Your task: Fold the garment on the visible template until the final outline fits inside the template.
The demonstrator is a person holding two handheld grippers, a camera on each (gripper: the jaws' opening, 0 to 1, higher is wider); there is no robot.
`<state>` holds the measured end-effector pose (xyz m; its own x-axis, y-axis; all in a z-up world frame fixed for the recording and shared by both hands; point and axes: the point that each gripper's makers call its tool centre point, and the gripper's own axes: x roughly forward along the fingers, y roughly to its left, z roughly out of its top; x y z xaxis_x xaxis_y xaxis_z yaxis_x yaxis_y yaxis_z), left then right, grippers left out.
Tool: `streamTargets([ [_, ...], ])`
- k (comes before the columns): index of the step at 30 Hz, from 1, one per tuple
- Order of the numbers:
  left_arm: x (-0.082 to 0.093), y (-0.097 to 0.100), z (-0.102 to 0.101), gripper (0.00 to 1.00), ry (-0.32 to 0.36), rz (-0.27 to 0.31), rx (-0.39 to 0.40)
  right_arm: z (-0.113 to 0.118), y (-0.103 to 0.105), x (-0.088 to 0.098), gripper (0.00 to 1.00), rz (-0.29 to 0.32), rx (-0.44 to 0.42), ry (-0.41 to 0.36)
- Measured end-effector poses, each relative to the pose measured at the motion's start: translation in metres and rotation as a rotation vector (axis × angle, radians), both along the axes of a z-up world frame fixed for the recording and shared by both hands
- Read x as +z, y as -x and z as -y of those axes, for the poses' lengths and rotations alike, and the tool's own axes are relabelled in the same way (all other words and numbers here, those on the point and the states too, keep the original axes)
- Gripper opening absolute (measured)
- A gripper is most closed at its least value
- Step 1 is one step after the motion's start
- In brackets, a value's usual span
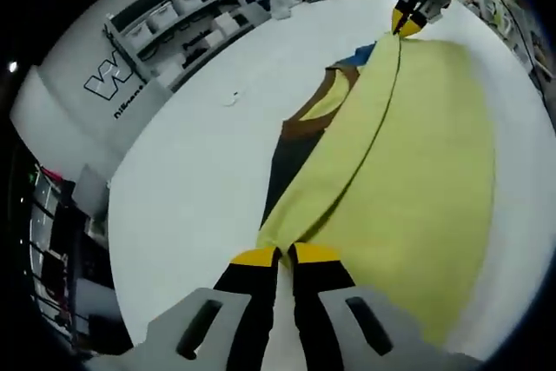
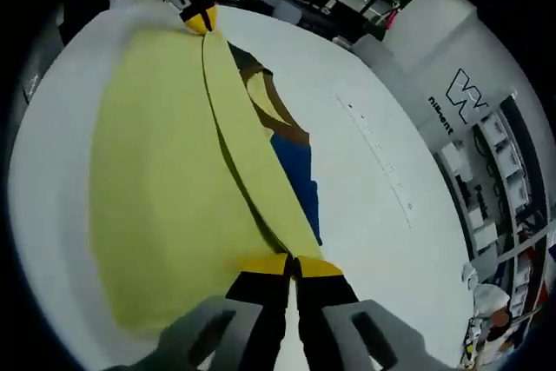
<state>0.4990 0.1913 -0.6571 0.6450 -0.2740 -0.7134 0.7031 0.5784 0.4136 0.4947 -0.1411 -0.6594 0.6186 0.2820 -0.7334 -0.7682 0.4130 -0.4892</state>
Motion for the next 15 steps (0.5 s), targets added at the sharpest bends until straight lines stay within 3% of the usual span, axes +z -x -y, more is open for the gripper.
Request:
streamTargets([
  [6,0.003,-0.002,0.001,0.05,0.017,-0.010,0.009,-0.001,-0.003,0.003,0.00,-0.004,-0.016,-0.014],
  [8,0.006,-0.004,0.003,0.05,0.076,-0.029,0.042,-0.001,-0.007,0.008,0.00,-0.003,-0.045,-0.049],
  [10,0.009,-0.006,0.004,0.05,0.187,-0.074,0.125,-0.003,-0.012,0.015,0.00,-0.006,-0.102,-0.127],
  [13,0.009,-0.009,0.002,0.04,0.231,-0.097,0.172,-0.003,-0.018,0.019,0.00,-0.020,-0.151,-0.192],
  [15,0.010,-0.015,-0.001,0.04,0.292,-0.113,0.243,-0.002,-0.026,0.025,0.00,-0.011,-0.205,-0.248],
])
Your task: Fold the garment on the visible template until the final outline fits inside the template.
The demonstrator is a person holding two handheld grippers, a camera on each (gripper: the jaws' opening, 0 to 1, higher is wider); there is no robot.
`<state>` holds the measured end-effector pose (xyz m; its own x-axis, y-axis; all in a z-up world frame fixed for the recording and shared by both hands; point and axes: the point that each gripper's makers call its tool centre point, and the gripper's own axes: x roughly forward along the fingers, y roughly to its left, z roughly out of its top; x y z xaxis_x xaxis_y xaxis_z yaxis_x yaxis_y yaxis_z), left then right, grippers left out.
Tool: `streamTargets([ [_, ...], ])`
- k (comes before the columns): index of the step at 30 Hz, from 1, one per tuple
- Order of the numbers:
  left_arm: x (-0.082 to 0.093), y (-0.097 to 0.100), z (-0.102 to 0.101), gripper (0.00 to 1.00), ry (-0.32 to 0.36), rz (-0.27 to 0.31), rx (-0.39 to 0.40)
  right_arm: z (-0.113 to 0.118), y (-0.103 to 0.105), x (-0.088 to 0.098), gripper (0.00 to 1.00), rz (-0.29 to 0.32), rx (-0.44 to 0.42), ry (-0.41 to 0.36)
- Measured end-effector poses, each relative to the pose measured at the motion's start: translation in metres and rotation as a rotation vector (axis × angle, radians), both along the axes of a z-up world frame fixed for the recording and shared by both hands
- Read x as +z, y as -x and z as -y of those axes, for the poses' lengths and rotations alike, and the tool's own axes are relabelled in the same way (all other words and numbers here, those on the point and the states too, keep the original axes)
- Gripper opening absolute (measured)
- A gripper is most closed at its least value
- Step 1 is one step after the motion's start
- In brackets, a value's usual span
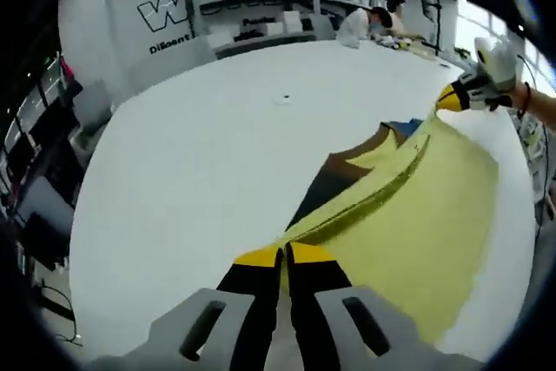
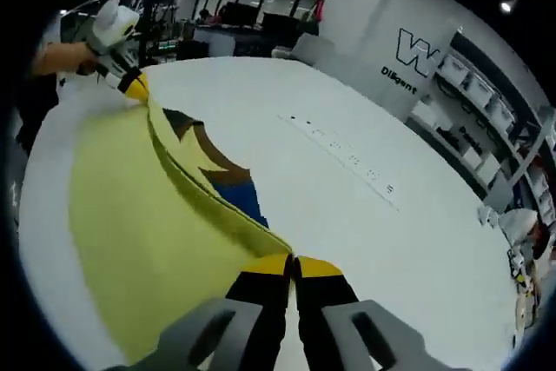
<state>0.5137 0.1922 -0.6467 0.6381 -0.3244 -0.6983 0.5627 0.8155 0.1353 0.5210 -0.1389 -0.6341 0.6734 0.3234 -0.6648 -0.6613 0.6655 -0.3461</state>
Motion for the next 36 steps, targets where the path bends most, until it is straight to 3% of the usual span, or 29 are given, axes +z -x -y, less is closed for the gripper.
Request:
streamTargets([
  [3,0.001,-0.005,0.001,0.04,0.069,-0.024,0.055,0.002,-0.008,0.003,0.00,-0.010,-0.055,-0.048],
  [13,-0.002,-0.023,-0.003,0.11,0.120,-0.036,0.167,0.001,-0.026,0.000,0.02,-0.038,-0.142,-0.114],
  [15,-0.010,-0.030,-0.003,0.15,0.154,-0.075,0.270,0.002,-0.032,-0.014,0.08,-0.077,-0.201,-0.125],
  [17,-0.013,-0.035,-0.004,0.21,0.161,-0.067,0.284,0.005,-0.038,-0.021,0.16,-0.083,-0.278,-0.152],
  [18,-0.012,-0.036,-0.018,0.22,0.117,-0.053,0.333,0.008,-0.039,-0.011,0.19,-0.088,-0.381,-0.273],
  [21,0.000,-0.026,-0.019,0.24,0.141,-0.048,0.334,0.003,-0.027,-0.004,0.25,-0.143,-0.431,-0.408],
  [25,0.009,-0.011,-0.010,0.33,0.184,-0.060,0.325,-0.005,-0.005,-0.003,0.44,-0.221,-0.459,-0.519],
  [29,0.012,0.009,-0.001,0.42,0.205,-0.078,0.310,-0.005,0.012,0.000,0.49,-0.233,-0.472,-0.548],
  [36,0.013,0.048,0.006,0.47,0.229,-0.107,0.315,-0.008,0.051,0.002,0.54,-0.255,-0.471,-0.543],
])
